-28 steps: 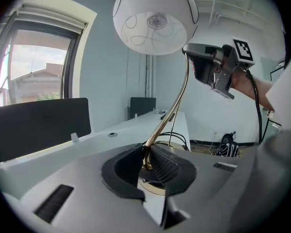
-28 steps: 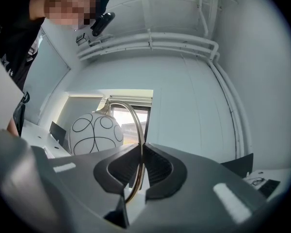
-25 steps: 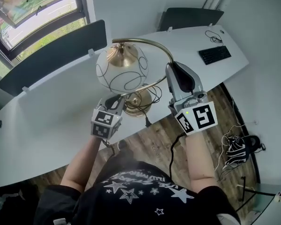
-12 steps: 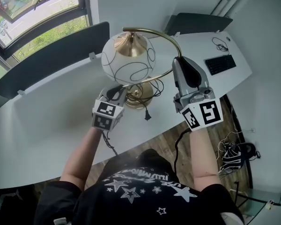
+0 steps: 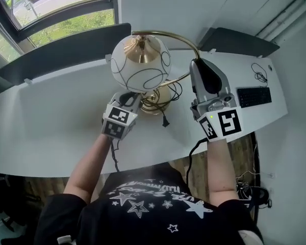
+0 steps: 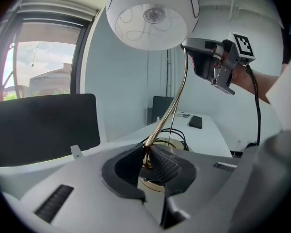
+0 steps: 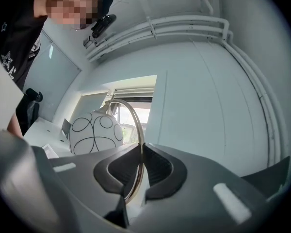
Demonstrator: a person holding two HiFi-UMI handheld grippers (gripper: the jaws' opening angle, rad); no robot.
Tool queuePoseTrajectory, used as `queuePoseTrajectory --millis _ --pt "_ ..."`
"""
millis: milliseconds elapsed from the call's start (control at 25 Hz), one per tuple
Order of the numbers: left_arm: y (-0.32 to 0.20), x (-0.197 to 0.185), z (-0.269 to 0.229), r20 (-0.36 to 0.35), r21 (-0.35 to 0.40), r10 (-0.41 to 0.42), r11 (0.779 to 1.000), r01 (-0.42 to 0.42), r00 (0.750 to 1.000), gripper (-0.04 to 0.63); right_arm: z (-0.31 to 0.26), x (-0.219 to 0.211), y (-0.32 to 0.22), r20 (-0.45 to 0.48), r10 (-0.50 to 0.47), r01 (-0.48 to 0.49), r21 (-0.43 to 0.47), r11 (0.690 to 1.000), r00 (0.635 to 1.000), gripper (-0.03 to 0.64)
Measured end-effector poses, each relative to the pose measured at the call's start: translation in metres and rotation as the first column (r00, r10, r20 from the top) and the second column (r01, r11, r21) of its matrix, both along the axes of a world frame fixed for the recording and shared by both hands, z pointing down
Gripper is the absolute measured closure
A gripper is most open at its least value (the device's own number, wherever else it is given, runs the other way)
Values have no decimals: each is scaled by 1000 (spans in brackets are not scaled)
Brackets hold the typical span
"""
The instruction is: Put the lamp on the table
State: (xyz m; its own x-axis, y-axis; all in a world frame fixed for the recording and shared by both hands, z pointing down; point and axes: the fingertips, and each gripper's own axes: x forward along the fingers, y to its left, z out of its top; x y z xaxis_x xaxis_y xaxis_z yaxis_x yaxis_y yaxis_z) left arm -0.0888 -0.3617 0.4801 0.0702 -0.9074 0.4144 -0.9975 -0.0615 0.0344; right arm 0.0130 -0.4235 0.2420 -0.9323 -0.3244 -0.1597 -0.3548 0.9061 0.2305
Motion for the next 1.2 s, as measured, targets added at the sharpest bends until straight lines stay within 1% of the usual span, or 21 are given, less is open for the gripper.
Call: queuePoseTrajectory --millis 120,240,320,400,600,880,1000,1200 --pt "-11 -7 4 1 -16 -82 997 82 997 543 4 -13 -21 -5 -91 91 -7 996 996 583" --pt "-29 -15 1 -2 -42 -144 989 143 990 543 2 -22 -49 13 -145 146 -28 989 989 583" --pt "-41 -23 -5 5 -59 -171 983 171 985 543 -1 -28 -67 27 -174 175 -46 984 984 583" --pt "-51 -31 -10 23 -55 -188 980 189 982 543 -2 -34 -80 44 -195 198 -55 979 980 583" --pt "-63 -45 -9 38 -45 -249 967 251 968 543 0 -49 -96 55 -248 250 -34 968 967 583" --pt "-97 -63 10 27 -43 -287 957 288 958 543 10 -79 -119 26 -299 298 21 954 954 583" --pt "-114 -69 22 18 -73 -292 953 293 956 543 20 -89 -137 3 -308 308 12 951 951 583" --pt "-132 -80 39 11 -111 -288 951 287 958 543 38 -103 -159 -20 -296 296 -15 955 955 583"
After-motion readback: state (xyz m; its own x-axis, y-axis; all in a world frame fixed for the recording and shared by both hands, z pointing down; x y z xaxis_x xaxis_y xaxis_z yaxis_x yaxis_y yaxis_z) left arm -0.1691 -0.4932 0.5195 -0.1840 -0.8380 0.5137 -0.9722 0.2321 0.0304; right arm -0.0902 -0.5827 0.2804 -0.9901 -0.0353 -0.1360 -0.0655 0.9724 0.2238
